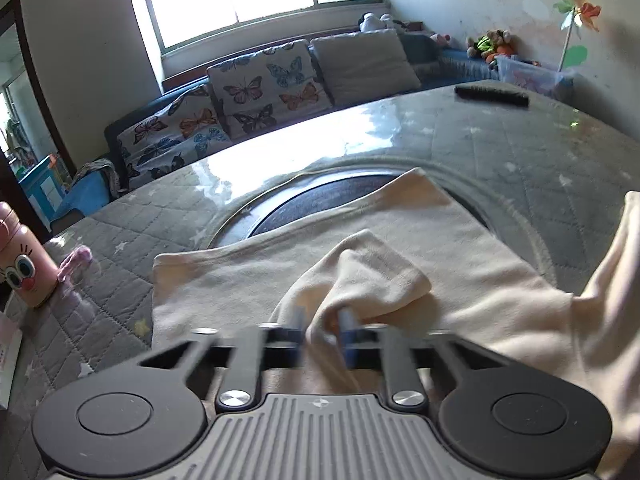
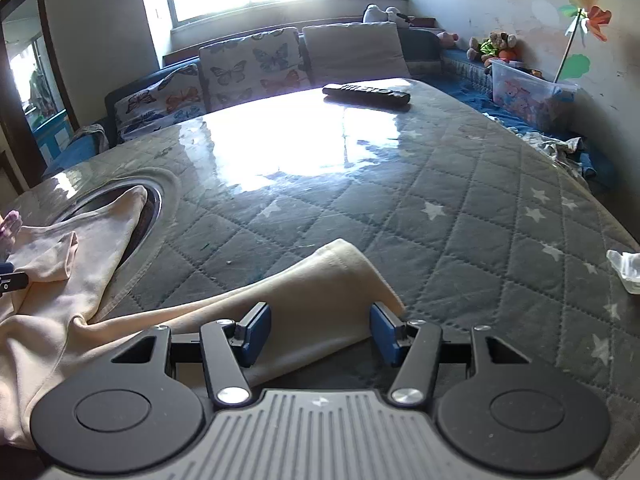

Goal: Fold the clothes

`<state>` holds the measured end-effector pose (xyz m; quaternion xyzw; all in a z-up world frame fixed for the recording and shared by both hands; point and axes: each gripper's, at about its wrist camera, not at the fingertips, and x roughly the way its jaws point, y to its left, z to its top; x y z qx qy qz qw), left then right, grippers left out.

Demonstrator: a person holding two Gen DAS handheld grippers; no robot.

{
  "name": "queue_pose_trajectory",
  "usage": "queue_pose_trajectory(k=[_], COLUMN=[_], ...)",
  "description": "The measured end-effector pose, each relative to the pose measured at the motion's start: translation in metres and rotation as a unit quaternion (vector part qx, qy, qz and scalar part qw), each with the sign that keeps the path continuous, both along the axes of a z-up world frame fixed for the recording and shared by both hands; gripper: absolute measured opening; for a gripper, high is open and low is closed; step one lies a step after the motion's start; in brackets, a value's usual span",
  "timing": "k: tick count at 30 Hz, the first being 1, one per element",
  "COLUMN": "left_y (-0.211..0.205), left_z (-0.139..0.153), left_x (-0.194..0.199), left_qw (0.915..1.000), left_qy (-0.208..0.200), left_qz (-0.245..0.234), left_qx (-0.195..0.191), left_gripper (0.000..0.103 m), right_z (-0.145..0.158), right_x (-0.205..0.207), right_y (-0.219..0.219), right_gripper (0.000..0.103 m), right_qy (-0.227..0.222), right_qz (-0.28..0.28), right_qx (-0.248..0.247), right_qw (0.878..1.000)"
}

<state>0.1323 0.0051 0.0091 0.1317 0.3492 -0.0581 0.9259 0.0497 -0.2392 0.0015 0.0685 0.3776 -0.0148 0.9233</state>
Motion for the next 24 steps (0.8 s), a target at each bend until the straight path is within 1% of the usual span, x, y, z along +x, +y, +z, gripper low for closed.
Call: queue_pose_trajectory(k=[1, 6, 8, 10, 12, 14, 15, 17, 19, 22, 24], left_y=[0.003, 0.03, 0.045, 0.065, 0.085, 0.105, 0.116, 0.138, 0.158, 0.185, 0.204], left_z=[0.001, 0.023, 0.034, 0.047, 0.058, 0.066, 0.069, 0.071, 0.071, 0.063, 0.054], left_x=[0.0, -0.011, -0.017, -0.026, -0.037, -0.05, -0.059, -0.076, -0.093, -0.116, -0.128], left_qw=[1.0, 0.9977, 0.9952, 0.9906, 0.9848, 0.9782, 0.9744, 0.9666, 0.9584, 0.9477, 0.9412], left_qy=[-0.003, -0.039, -0.055, -0.072, -0.088, -0.1, -0.104, -0.109, -0.109, -0.1, -0.085], left_qz=[0.006, 0.046, 0.069, 0.1, 0.132, 0.162, 0.178, 0.211, 0.243, 0.284, 0.307], left_qx=[-0.003, -0.031, -0.043, -0.058, -0.071, -0.083, -0.089, -0.096, -0.101, -0.105, -0.112], left_gripper=[0.007, 0.005, 0.005, 0.005, 0.005, 0.005, 0.005, 0.005, 0.005, 0.005, 0.005], right_z=[0.001, 0.001, -0.001, -0.002, -0.003, -0.004, -0.004, -0.005, -0.006, -0.005, -0.002], right_x=[-0.001, -0.005, -0.004, -0.004, -0.004, -0.002, -0.001, 0.001, 0.001, -0.001, -0.004], right_y=[-0.002, -0.014, -0.016, -0.017, -0.016, -0.016, -0.016, -0.016, -0.017, -0.019, -0.02], right_gripper=[0.06, 0.06, 0.059, 0.057, 0.051, 0.039, 0.036, 0.02, 0.011, 0.006, 0.005], right_qy=[-0.001, -0.003, 0.0, 0.0, -0.001, -0.003, -0.004, -0.006, -0.007, -0.012, -0.018], right_qz=[-0.003, -0.02, -0.023, -0.022, -0.021, -0.019, -0.019, -0.02, -0.023, -0.03, -0.035], right_qx=[-0.002, -0.006, -0.006, -0.004, -0.003, -0.004, -0.005, -0.008, -0.009, -0.013, -0.019], right_qw=[1.0, 1.0, 1.0, 1.0, 1.0, 1.0, 1.0, 1.0, 1.0, 0.999, 0.999])
